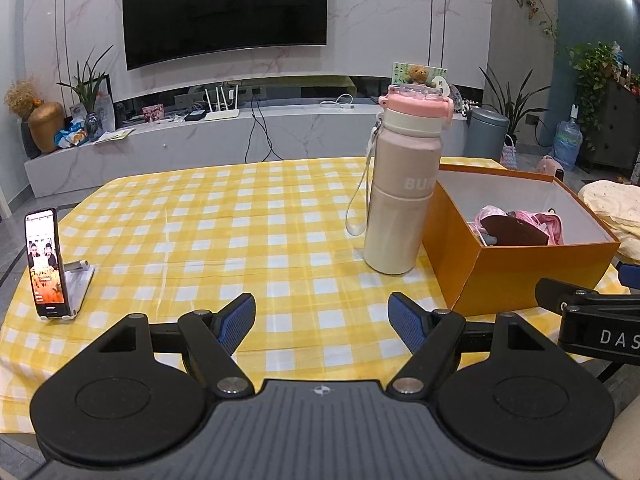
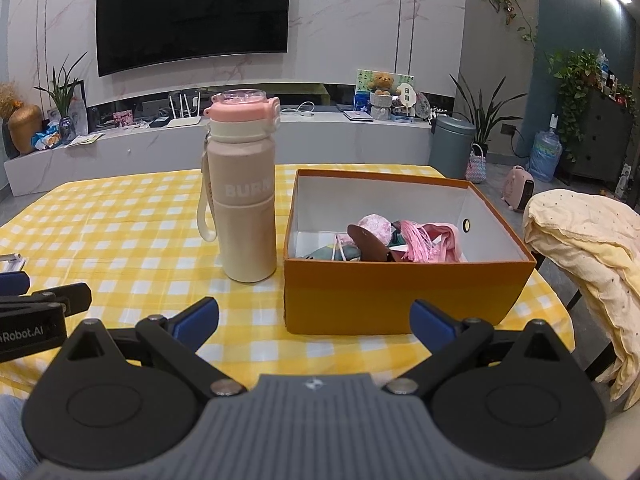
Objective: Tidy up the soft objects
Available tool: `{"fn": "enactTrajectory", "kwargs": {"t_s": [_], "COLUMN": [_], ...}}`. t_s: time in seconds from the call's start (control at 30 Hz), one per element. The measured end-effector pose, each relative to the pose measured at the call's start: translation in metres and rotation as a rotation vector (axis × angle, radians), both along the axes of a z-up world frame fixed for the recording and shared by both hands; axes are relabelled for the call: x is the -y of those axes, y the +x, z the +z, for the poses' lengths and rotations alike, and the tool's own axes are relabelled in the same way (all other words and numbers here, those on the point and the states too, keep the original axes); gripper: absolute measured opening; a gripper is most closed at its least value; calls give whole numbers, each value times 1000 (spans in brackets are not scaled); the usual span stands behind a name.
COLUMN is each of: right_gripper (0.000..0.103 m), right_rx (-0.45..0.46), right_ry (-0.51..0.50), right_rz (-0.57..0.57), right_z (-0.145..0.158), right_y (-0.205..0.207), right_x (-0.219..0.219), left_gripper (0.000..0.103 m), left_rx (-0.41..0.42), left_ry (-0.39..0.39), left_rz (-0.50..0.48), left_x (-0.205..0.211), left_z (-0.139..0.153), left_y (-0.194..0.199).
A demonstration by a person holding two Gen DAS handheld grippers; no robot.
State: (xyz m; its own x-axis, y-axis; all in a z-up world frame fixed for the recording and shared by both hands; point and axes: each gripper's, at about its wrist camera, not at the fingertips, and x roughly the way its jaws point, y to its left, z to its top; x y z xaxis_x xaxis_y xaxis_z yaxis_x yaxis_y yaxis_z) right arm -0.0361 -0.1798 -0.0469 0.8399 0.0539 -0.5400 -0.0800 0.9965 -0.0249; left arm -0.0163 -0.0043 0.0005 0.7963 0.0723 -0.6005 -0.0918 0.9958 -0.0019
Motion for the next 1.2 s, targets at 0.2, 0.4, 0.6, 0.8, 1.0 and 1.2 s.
{"fn": "enactTrajectory", "kwargs": {"t_s": [0.2, 0.4, 0.6, 0.8, 1.0, 1.2], "right_gripper": [100, 100, 100, 100, 100, 100], "right_rx": [-3, -5, -6, -7, -7, -7], "right_ry": [-4, -11, -13, -13, -13, -12], "right_rz": [0, 5, 5, 5, 5, 3], "right_z": [-1, -2, -2, -2, -2, -2], "right_y": [1, 1, 1, 1, 2, 2], "right_x": [-1, -2, -2, -2, -2, -2], "left_gripper": [89, 89, 89, 89, 89, 89], "left_rx": [-1, -5, -7, -9, -9, -10], "left_ry": [-3, -6, -7, -8, -10, -10], "left_rz": [2, 1, 0, -1, 1, -4], "left_x": [-1, -2, -2, -2, -2, -1], "left_z": [-1, -1, -1, -1, -1, -2], "left_y": [0, 1, 0, 0, 1, 1]}}
